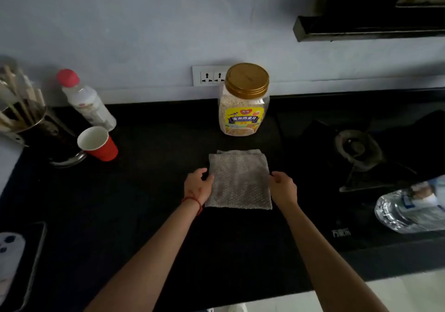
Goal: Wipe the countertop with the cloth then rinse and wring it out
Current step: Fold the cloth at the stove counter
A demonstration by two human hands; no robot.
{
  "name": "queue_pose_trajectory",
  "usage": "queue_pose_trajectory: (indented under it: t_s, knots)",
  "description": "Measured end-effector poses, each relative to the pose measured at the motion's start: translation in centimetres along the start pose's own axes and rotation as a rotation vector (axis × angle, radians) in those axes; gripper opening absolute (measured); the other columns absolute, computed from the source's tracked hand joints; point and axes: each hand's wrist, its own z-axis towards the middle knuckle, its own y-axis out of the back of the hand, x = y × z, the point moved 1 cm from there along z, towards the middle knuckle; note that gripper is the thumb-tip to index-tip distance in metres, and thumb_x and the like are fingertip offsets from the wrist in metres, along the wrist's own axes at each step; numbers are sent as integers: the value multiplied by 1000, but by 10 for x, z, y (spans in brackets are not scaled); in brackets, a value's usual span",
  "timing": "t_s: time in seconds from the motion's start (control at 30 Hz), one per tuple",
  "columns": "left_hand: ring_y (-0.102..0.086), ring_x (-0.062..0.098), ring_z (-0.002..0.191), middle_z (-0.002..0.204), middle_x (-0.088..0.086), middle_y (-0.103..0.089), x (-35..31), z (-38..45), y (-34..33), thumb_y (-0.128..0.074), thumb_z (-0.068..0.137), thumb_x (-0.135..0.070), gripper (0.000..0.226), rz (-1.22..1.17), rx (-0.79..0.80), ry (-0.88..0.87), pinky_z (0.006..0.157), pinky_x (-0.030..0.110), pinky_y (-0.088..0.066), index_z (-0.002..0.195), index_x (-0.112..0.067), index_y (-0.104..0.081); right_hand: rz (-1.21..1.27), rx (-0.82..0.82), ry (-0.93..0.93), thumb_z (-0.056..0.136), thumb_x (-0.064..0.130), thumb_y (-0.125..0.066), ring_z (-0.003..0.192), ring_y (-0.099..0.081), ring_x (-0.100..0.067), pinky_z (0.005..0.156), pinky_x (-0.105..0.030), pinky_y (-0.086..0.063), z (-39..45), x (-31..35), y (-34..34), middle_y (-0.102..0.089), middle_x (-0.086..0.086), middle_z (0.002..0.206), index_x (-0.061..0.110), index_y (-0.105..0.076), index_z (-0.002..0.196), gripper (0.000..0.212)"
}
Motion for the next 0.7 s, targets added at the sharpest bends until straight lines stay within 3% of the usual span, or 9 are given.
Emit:
queue_pose_trajectory:
  t_s: [0.1,0.17,0.23,0.3,0.43,0.57,0.7]
  knots:
    - [-47,23,125,143,10,-41,-7,8,-11,-49,91,-27,46,-87,13,56,99,30,-39,135,-17,-44,1,-99,-92,91,23,-50,100,-59,-23,77,-29,-44,6,8,-14,-60,-14,122,7,-46,131,43]
    - [-46,23,126,142,9,-42,-8,9,-18,-48,91,-26,45,-142,9,99,95,28,-39,135,-16,-44,31,-104,-162,89,23,-54,95,-62,-25,70,-27,-44,6,10,-22,-63,-13,114,5,-55,121,36]
    - [-48,23,124,139,9,-46,-9,12,-19,-52,89,-24,46,-208,-3,168,90,27,-40,134,-15,-45,78,-84,-216,85,20,-58,64,-58,-18,54,-22,-39,11,9,-24,-66,-9,81,11,-65,79,13]
    - [-51,25,121,134,10,-51,-12,15,-17,-56,87,-21,46,-286,20,247,88,30,-42,131,-11,-48,106,-73,-237,80,18,-60,48,-44,-13,46,-21,-32,14,8,-23,-51,-1,56,16,-50,52,30]
    - [-57,29,112,118,12,-61,-18,20,-14,-62,83,-17,39,-320,165,372,87,32,-47,119,-3,-58,147,-29,-142,81,22,-60,56,-48,-9,49,-21,-34,13,10,-20,-51,4,60,16,-56,65,17]
    - [-58,29,111,122,15,-61,-21,22,-11,-69,78,-16,43,-310,242,369,99,40,-48,118,-3,-59,233,-13,-48,82,23,-60,63,-55,-17,55,-26,-44,9,8,-15,-56,-2,65,2,-61,77,21]
    - [-59,23,102,116,12,-63,-23,18,-4,-67,80,-17,11,-374,224,258,94,36,-48,90,-16,-63,319,-62,10,83,23,-62,74,-62,-19,65,-30,-51,1,10,0,-63,1,74,13,-64,82,11]
